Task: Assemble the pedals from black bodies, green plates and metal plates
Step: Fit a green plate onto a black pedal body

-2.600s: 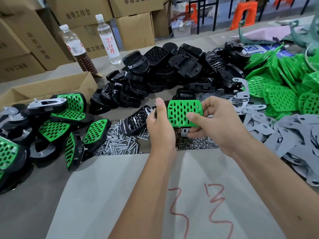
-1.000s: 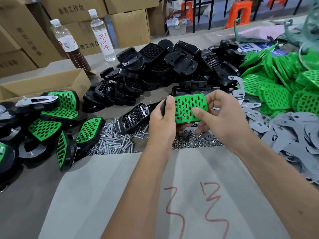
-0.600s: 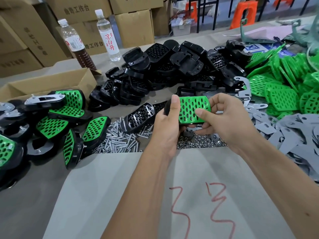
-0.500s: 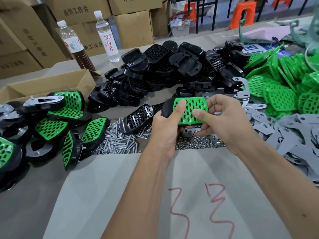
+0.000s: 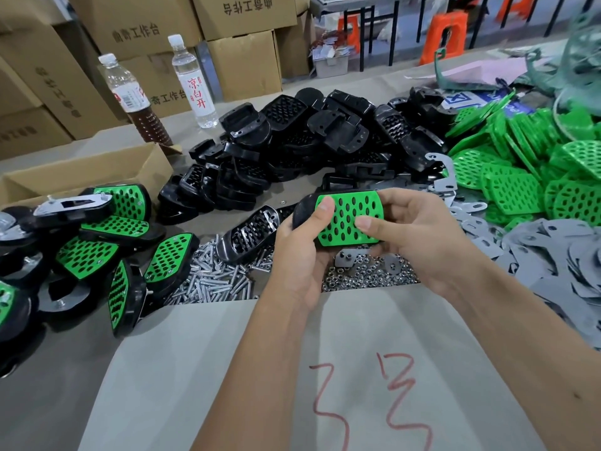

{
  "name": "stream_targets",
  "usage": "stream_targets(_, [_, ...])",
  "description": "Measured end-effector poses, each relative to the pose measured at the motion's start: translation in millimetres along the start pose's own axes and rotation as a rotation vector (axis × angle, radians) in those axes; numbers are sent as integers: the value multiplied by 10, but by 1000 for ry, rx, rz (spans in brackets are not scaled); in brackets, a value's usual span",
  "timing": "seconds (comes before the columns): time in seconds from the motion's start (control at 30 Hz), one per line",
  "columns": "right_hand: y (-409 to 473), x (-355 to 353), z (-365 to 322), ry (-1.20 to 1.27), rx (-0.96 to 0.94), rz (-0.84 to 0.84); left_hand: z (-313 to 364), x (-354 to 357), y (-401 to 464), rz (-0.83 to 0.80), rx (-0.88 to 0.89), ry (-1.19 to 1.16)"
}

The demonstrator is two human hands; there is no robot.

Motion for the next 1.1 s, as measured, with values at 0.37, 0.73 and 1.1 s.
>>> stream_targets(0.37, [3, 105, 3, 150, -46, -155, 11, -46, 28, 110, 59, -73])
stream_targets(0.73, [0, 78, 6, 159, -33, -172, 2, -2, 43, 102, 16, -71])
stream_targets(1.1, [43, -119, 76, 24, 41, 95, 81, -69, 89, 39, 76, 280])
Point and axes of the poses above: each hand's wrist, its own y-axis towards the middle knuckle, its own x-axis out of the palm, z = x × y, the point moved 5 cm from there along y, towards the middle knuckle, and after that the axes turned 13 degrees about -y, right-handed, at the moved point
